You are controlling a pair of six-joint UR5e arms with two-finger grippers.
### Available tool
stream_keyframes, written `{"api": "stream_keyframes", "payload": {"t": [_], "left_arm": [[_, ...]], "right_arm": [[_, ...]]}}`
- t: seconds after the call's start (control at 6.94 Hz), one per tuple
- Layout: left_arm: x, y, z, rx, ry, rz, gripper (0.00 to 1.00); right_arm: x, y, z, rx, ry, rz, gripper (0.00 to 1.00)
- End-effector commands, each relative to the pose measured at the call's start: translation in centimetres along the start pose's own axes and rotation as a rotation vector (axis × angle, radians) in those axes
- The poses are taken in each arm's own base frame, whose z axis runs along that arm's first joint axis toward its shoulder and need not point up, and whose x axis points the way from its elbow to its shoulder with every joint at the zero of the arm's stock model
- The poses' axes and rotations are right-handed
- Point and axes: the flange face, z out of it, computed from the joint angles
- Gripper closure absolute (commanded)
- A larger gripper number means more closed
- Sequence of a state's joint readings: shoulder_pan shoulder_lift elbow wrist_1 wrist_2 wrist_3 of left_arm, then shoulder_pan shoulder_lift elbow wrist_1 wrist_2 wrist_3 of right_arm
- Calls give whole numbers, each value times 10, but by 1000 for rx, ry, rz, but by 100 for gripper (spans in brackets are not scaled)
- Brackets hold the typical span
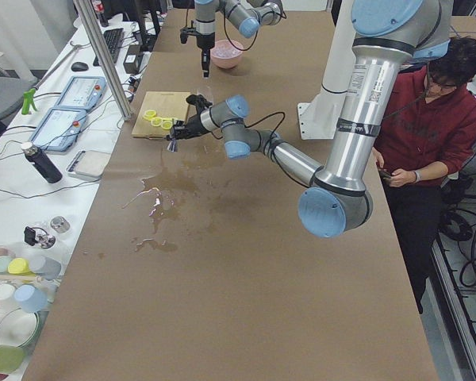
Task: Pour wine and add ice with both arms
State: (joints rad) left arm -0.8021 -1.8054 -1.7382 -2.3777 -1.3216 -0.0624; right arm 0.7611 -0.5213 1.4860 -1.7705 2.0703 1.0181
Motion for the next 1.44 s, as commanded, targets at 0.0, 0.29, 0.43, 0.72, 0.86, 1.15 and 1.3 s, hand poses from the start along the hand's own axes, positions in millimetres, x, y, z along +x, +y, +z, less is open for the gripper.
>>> {"api": "stream_keyframes", "payload": {"t": [0.0,0.29,0.43,0.72,0.86,1.15,1.3], "left_arm": [[-24,55,1,-55,69,-216,100],[-32,84,21,-65,74,-502,100],[-32,106,30,-101,58,-577,100],[-46,122,34,-81,37,-643,100],[-45,151,44,-37,52,-737,100],[-43,210,55,54,95,-788,100],[-40,207,55,59,105,-824,100]], "right_arm": [[-11,-13,12,-12,22,11,93],[-9,-19,18,1,47,11,93],[-10,-18,21,3,53,6,93],[-19,-9,29,4,61,-9,93],[-25,-3,33,9,67,-17,93],[-30,3,38,12,74,-21,93],[-33,3,35,14,68,-20,87]]}}
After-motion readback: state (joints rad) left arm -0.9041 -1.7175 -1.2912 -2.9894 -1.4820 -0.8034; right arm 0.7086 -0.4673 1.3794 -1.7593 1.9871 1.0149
